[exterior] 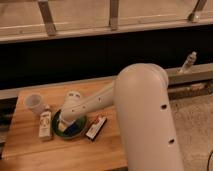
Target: Place the white sponge in the ceramic cup
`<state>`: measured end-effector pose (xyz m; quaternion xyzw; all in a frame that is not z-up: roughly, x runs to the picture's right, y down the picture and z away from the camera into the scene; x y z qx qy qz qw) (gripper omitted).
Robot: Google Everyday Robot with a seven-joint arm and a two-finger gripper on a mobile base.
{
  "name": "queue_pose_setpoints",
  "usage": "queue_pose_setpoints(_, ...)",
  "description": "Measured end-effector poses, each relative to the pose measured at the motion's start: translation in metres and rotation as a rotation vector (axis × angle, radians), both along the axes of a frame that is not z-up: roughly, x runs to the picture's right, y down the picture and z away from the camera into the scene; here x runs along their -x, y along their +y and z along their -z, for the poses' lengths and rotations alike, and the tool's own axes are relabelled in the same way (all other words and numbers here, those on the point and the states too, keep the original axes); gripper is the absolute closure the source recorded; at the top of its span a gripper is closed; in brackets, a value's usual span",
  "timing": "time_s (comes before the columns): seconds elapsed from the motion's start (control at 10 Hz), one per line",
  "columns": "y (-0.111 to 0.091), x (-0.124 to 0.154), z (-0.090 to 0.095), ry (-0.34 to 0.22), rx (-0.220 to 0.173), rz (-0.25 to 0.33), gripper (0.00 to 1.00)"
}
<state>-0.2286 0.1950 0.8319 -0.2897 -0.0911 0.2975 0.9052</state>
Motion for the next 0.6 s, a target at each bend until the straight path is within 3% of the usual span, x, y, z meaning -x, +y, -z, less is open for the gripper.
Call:
queue_pose_setpoints(0.2, -0.018, -0.008, 0.008, -0.008, -0.027, -0.03, 1.0)
queue_pose_setpoints(0.6, -0.086, -0.023, 0.037, -0.042, -0.124, -0.083, 1.0)
